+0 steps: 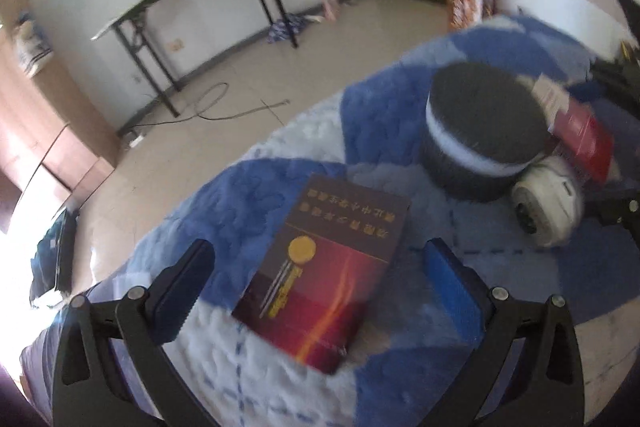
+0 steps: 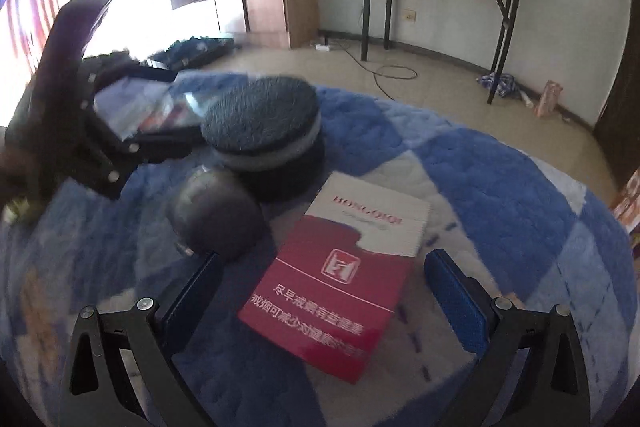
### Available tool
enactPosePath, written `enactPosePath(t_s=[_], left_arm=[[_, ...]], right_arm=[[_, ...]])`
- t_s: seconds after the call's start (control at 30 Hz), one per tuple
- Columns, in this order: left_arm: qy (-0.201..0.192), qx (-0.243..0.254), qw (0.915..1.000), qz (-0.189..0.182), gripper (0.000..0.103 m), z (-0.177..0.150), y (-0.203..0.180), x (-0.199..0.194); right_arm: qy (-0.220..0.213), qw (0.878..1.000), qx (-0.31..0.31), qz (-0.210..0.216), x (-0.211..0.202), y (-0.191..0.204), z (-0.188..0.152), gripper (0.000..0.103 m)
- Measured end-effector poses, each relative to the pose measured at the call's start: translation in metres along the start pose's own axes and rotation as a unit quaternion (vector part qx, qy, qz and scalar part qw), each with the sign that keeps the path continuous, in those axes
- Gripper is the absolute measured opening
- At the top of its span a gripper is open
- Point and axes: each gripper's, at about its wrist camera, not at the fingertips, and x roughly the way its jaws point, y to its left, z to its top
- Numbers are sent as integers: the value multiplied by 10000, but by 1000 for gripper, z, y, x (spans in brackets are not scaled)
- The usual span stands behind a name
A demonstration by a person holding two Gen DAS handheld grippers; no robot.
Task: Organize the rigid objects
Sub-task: 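Grasp the red Hongqiqu box with the right tool while the left tool grasps a dark Huangshan box, then carry both boxes over the yellow basin and open both tools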
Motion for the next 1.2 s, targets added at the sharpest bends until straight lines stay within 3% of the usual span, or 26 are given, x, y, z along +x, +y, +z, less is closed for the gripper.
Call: enactPosePath(t_s=[0.07, 0.13, 0.2, 0.3, 0.43, 0.53, 0.63, 0.67, 0.73, 0.8, 0.83, 0.9, 1.0, 1.07, 1.2], left_arm=[[15, -121, 9997, -197, 101, 2, 1, 10], [-10, -426, 9976, -541, 82, 2, 3, 12], [-90, -444, 9977, -513, 67, 2, -3, 6], [-243, -504, 9975, -433, 59, -7, -11, -2], [-517, -982, 9919, -624, 57, -27, -11, -37], [-836, -1315, 9863, -543, 57, -46, -2, -81], [-1078, -1492, 9828, -171, 56, -79, 18, -149], [-1012, -1568, 9824, 51, 57, -96, 33, -173], [-968, -2005, 9727, 659, 57, -136, 66, -210], [-808, -2341, 9596, 1334, 56, -174, 95, -229], [-618, -2424, 9563, 1513, 56, -191, 106, -231], [-238, -2731, 9420, 1936, 56, -226, 137, -234], [-6, -3457, 9156, 2054, 56, -265, 181, -231], [5, -3716, 9071, 1977, 56, -274, 199, -221], [305, -3705, 9091, 1881, 57, -284, 206, -190]], right_arm=[[42, 9999, -48, -117, 5, 0, 3, 99], [31, 9997, -77, -219, 9, 0, 5, 80], [-1, 9998, -118, -178, 14, 0, 5, 74], [-127, 9998, -99, -124, 10, -2, 3, 61], [-411, 9991, 49, 25, -3, -14, -1, 55], [-761, 9970, -27, 156, -24, -14, -4, 55], [-1096, 9925, -145, 514, -54, -4, 0, 55], [-1178, 9905, -274, 652, -62, 8, 6, 55], [-1266, 9857, -586, 944, -68, 37, 20, 55], [-1211, 9792, -876, 1372, -60, 77, 35, 55], [-1150, 9754, -999, 1594, -52, 98, 43, 55], [-1009, 9663, -1292, 1985, -32, 146, 60, 55], [-705, 9516, -1738, 2434, 3, 219, 82, 55], [-595, 9404, -1944, 2727, 25, 264, 97, 55], [-265, 9314, -2376, 2746, 77, 332, 113, 55]])
